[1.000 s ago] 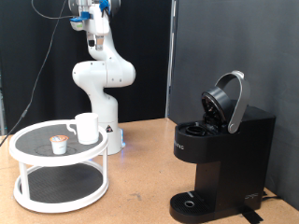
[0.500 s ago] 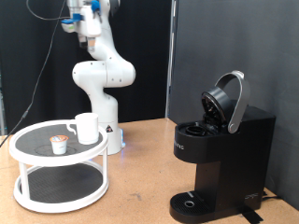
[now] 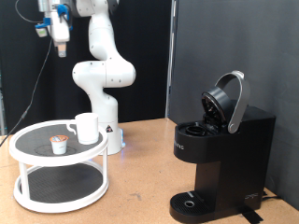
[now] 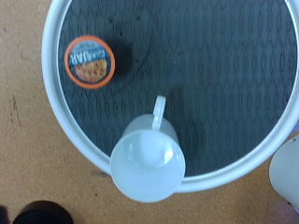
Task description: Make a cup of coffee with the keurig machine
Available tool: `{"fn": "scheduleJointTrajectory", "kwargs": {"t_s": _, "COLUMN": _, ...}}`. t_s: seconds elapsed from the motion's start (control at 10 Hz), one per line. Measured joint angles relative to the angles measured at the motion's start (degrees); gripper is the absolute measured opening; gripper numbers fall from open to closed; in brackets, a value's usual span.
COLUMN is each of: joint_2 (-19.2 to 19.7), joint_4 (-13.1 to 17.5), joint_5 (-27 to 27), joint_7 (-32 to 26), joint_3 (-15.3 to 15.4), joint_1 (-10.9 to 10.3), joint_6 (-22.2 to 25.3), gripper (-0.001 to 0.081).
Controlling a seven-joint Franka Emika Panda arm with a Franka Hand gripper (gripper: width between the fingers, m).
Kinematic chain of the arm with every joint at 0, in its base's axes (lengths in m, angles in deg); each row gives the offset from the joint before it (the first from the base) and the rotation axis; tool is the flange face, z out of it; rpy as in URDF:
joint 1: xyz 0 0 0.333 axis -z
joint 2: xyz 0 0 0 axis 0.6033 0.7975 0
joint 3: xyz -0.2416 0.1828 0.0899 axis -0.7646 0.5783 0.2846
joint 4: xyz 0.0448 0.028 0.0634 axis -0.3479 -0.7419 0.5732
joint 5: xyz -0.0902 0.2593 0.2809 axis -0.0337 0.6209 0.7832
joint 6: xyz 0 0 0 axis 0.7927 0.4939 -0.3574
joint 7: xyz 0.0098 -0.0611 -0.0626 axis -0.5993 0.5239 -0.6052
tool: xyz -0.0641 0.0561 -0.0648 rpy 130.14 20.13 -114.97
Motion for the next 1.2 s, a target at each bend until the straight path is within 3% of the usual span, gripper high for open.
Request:
{"fn": "scheduleJointTrajectory", "kwargs": {"t_s": 0.7, "joint_2": 1.86, "joint_4": 0.08, "joint_5": 2.14, "joint_7": -0.89, "joint_3": -1.87, "joint_1": 0.03, "joint_6": -1.38, "gripper": 0.0734}}
{"fn": "scheduleJointTrajectory", "kwargs": {"t_s": 1.2, "joint_2": 9.57, "joint_4": -4.20, "joint_5": 1.98, "joint_7": 1.39, "joint_3": -1.98, "joint_1": 0.03, "joint_6": -13.76, "gripper": 0.0734}}
